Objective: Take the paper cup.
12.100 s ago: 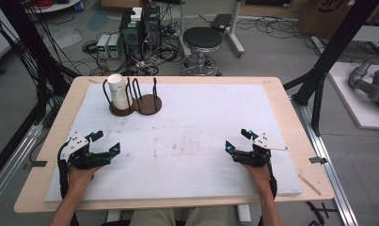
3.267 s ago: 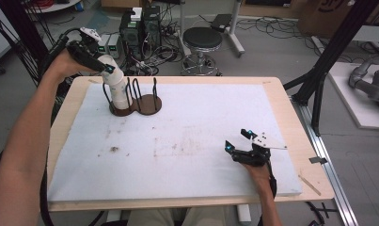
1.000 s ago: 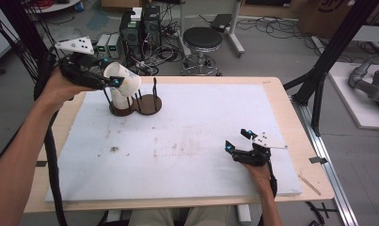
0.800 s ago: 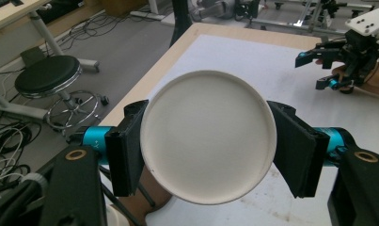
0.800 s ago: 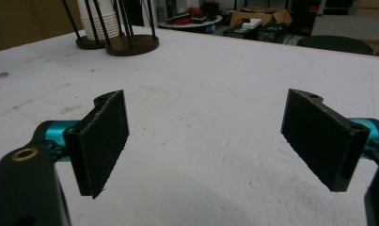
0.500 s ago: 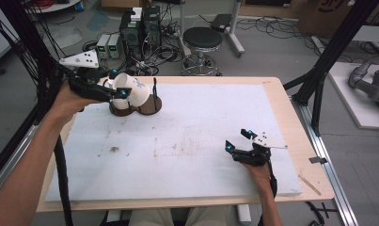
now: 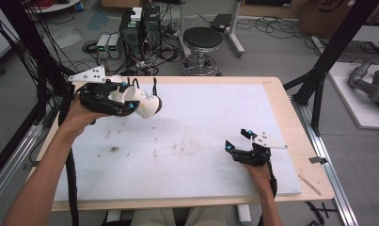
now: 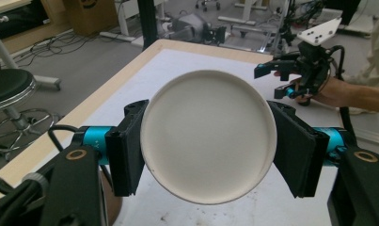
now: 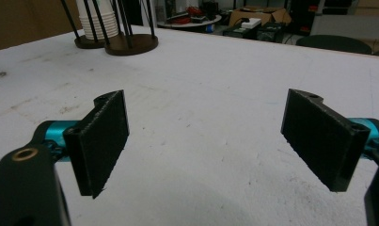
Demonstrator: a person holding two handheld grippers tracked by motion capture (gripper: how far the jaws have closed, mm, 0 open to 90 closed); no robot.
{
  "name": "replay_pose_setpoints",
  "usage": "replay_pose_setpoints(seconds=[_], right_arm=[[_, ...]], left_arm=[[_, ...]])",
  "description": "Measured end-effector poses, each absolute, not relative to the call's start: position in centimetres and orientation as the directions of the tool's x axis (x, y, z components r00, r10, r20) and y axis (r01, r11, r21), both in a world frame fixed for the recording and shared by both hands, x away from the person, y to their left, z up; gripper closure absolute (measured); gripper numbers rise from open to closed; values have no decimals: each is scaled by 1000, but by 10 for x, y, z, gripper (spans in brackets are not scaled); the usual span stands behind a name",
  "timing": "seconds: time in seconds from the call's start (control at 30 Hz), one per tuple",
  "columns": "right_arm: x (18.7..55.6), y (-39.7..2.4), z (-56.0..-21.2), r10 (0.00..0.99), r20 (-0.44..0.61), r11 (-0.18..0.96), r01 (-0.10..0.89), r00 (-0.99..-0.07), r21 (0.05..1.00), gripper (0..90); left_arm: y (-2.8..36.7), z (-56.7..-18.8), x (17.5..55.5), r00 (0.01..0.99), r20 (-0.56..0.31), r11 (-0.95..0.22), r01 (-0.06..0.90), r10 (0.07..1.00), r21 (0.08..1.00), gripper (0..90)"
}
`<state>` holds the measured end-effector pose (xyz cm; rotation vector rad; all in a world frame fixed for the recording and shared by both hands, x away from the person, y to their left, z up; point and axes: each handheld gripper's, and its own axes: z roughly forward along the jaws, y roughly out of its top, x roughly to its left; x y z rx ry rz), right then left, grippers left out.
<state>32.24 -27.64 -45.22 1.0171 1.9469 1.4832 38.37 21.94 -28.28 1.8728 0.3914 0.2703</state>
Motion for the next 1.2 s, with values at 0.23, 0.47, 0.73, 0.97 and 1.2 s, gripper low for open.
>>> replay_pose_setpoints(seconds=[0.23, 0.47, 0.73, 0.97, 1.2], right_arm=[[322, -276, -452, 794, 52, 140, 266, -605, 954, 158], [322, -275, -452, 797, 48, 143, 264, -603, 954, 158], [322, -275, -452, 798, 50, 140, 265, -601, 954, 158], [322, -275, -452, 798, 47, 143, 264, -601, 954, 158], [322, -275, -452, 801, 43, 144, 262, -597, 954, 158]], left_arm=[[218, -299, 369, 927, -25, -239, 123, 374, 963, 340], [217, -317, 359, 936, -48, -183, 118, 348, 976, 340], [215, -334, 351, 941, -70, -149, 125, 331, 981, 340], [218, -345, 350, 941, -73, -151, 129, 330, 980, 340], [219, -350, 352, 942, -80, -144, 134, 326, 981, 340]])
